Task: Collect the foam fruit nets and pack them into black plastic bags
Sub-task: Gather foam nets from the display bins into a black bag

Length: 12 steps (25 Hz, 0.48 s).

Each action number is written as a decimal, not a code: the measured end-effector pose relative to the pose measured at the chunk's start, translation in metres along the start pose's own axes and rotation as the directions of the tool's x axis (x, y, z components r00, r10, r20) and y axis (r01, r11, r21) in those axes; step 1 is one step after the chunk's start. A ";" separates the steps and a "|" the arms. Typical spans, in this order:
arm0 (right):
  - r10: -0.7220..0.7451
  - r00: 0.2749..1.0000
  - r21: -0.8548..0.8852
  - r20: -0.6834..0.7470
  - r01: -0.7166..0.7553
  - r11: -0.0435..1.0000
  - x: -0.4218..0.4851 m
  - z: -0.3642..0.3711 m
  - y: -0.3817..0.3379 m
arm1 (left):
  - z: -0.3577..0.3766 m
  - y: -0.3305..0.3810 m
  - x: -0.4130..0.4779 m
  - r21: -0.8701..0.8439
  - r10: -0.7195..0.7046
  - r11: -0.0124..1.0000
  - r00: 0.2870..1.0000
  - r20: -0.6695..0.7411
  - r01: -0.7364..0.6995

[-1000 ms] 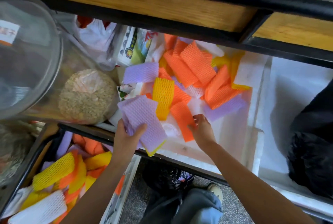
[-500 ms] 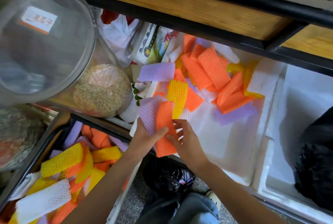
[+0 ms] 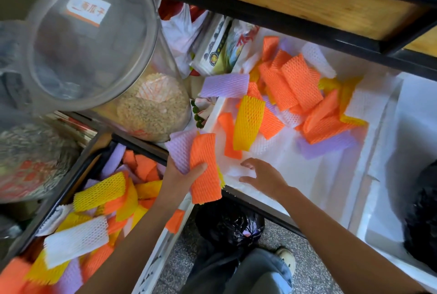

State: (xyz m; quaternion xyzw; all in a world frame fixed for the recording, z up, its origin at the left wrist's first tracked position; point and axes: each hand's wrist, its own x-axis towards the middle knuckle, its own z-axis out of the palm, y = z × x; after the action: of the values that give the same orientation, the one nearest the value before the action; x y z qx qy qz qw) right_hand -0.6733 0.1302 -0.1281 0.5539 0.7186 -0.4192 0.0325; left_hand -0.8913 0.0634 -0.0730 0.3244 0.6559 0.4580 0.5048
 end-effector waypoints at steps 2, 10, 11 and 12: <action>-0.011 1.000 -0.033 0.027 0.012 0.999 -0.003 0.000 0.000 | 0.000 -0.004 -0.002 -0.004 -0.014 1.000 1.000 -0.015 0.014; 0.042 0.950 0.271 -0.311 0.046 0.962 -0.055 -0.044 -0.012 | 0.033 0.006 -0.017 -0.003 -0.023 1.000 0.994 -0.108 0.023; 0.028 0.930 0.299 -0.367 0.089 0.950 -0.068 -0.052 -0.016 | 0.048 0.011 -0.019 -0.005 -0.012 1.000 0.993 -0.117 0.011; 0.008 0.910 0.317 -0.414 0.136 0.939 -0.081 -0.060 -0.020 | 0.065 0.021 -0.025 0.002 0.002 1.000 0.994 -0.107 -0.001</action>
State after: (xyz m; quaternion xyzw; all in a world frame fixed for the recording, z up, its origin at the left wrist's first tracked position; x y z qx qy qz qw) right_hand -0.6339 0.1061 -0.0363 0.6023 0.6446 -0.4120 -0.2281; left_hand -0.8228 0.0671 -0.0489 0.3003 0.6821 0.4745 0.4684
